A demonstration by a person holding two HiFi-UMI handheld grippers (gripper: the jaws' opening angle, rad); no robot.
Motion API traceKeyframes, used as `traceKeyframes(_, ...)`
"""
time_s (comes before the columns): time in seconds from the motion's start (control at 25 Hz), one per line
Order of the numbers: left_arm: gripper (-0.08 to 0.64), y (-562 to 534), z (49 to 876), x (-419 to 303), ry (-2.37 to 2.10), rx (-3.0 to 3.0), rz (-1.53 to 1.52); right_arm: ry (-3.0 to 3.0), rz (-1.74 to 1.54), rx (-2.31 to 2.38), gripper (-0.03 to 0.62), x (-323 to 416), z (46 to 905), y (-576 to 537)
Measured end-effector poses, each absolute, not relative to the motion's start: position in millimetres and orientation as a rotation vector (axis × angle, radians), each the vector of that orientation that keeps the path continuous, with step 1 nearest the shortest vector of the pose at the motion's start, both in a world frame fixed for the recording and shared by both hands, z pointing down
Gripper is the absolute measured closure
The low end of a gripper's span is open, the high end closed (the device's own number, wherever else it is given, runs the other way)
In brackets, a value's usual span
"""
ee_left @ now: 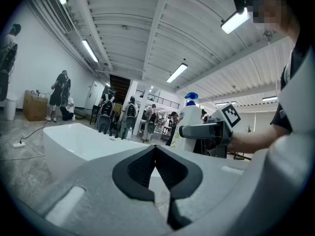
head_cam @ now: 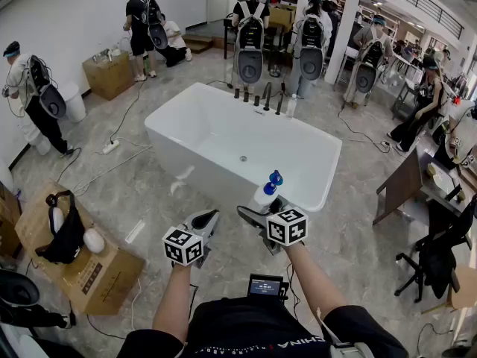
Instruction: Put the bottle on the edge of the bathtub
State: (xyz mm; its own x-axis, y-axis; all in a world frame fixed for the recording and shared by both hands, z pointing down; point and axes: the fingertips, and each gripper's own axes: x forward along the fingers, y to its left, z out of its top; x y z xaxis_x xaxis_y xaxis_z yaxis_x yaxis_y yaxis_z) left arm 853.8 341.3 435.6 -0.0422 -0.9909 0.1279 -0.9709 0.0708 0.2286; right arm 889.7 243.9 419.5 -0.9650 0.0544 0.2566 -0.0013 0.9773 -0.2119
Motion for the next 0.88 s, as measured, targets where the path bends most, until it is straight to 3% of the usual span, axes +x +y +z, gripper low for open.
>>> traceKeyframes(0.88,0.551,344.4,438.0,852.3,-2.102,1.964,-0.173,-2.853,0.294,-0.066,0.114,893.1,418.5,252.0)
